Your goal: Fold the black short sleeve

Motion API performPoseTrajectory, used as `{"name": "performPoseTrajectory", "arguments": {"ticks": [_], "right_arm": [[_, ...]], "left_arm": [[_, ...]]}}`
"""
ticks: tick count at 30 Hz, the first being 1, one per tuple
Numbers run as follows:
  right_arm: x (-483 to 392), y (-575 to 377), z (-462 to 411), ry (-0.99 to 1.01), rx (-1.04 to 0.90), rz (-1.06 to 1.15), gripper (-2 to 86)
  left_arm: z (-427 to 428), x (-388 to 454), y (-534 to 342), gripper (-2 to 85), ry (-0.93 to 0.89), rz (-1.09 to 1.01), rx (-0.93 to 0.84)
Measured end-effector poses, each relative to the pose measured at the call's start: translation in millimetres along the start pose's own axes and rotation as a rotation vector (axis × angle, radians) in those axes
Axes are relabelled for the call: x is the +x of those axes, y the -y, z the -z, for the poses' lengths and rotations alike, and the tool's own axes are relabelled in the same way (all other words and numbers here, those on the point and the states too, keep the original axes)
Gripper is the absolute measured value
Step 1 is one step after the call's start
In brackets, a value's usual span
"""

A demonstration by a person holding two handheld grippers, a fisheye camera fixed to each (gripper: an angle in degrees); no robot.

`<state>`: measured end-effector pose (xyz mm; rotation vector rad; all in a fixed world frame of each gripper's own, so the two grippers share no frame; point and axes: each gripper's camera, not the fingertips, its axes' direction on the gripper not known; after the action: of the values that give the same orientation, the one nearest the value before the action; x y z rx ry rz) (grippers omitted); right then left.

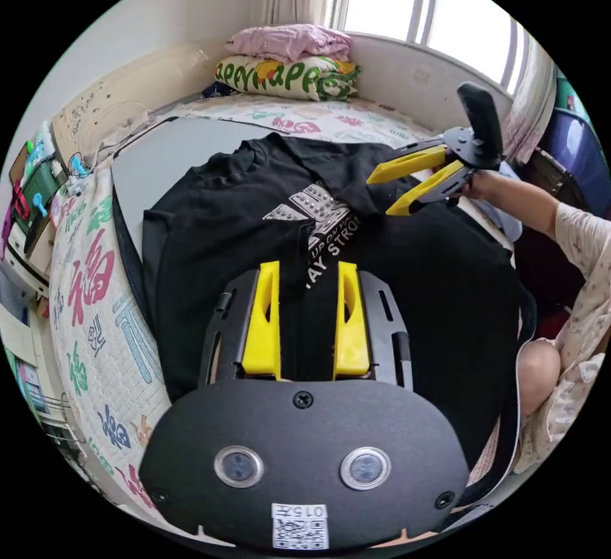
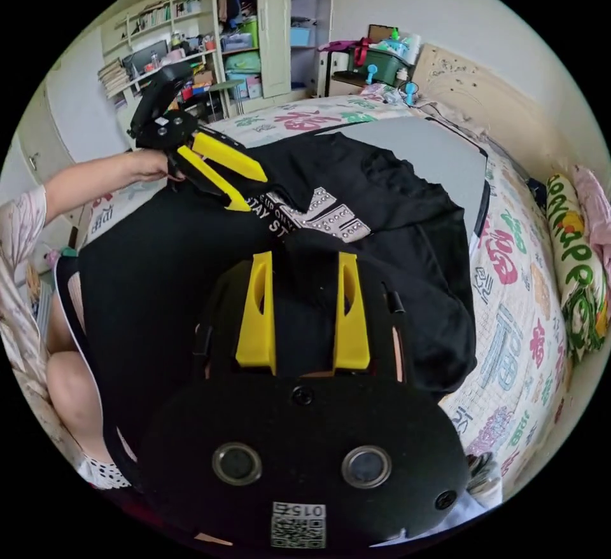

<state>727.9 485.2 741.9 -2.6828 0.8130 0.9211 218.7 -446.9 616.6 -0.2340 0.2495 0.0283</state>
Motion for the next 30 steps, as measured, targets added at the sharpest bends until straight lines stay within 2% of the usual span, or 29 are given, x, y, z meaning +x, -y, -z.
{"name": "performPoseTrajectory", "arguments": {"ticks": [3, 6, 8, 10, 13, 14, 15, 16, 17, 18, 21, 24, 26, 30], "right_arm": [[-12, 32, -25, -0.126, -0.071, 0.037, 10.4], [10, 59, -33, -0.162, -0.113, -0.054, 1.1], [58, 73, -5, -0.131, -0.085, -0.193, -0.1], [113, 74, 28, -0.209, -0.037, -0.317, -0.2], [225, 57, 67, -0.433, -0.033, -0.576, 0.8], [266, 44, 78, -0.461, -0.029, -0.739, 3.7], [282, 37, 82, -0.46, -0.026, -0.83, 5.1], [302, 24, 91, -0.433, 0.02, -0.977, 7.7], [304, 21, 97, -0.375, 0.102, -1.017, 9.2], [301, 24, 99, -0.351, 0.138, -1.006, 9.4], [266, 74, 82, -0.274, 0.18, -0.811, 8.0], [229, 143, 27, -0.171, 0.057, -0.64, 2.0], [206, 189, -21, -0.159, -0.034, -0.574, -0.2], [195, 233, -65, -0.229, -0.081, -0.584, -0.9]], "left_arm": [[-18, -5, 4, 10.8, 0.051, 0.013, -0.034], [-23, -19, -5, 6.1, -0.002, 0.025, -0.101], [-2, -37, -20, 3.8, -0.058, 0.048, -0.081], [36, -69, -46, 2.8, -0.075, 0.104, -0.008], [112, -149, -120, 2.6, 0.121, 0.352, 0.151], [131, -180, -157, 2.9, 0.276, 0.492, 0.169], [144, -203, -194, 5.2, 0.416, 0.638, 0.17], [157, -215, -226, 7.3, 0.454, 0.775, 0.218], [163, -216, -240, 8.2, 0.442, 0.821, 0.266], [172, -208, -257, 8.5, 0.406, 0.838, 0.377], [157, -184, -233, 6.0, 0.295, 0.682, 0.451], [90, -181, -167, 5.3, 0.108, 0.533, 0.288], [45, -178, -134, 4.1, 0.116, 0.514, 0.2], [-29, -185, -89, 2.0, 0.149, 0.521, 0.083]]}}
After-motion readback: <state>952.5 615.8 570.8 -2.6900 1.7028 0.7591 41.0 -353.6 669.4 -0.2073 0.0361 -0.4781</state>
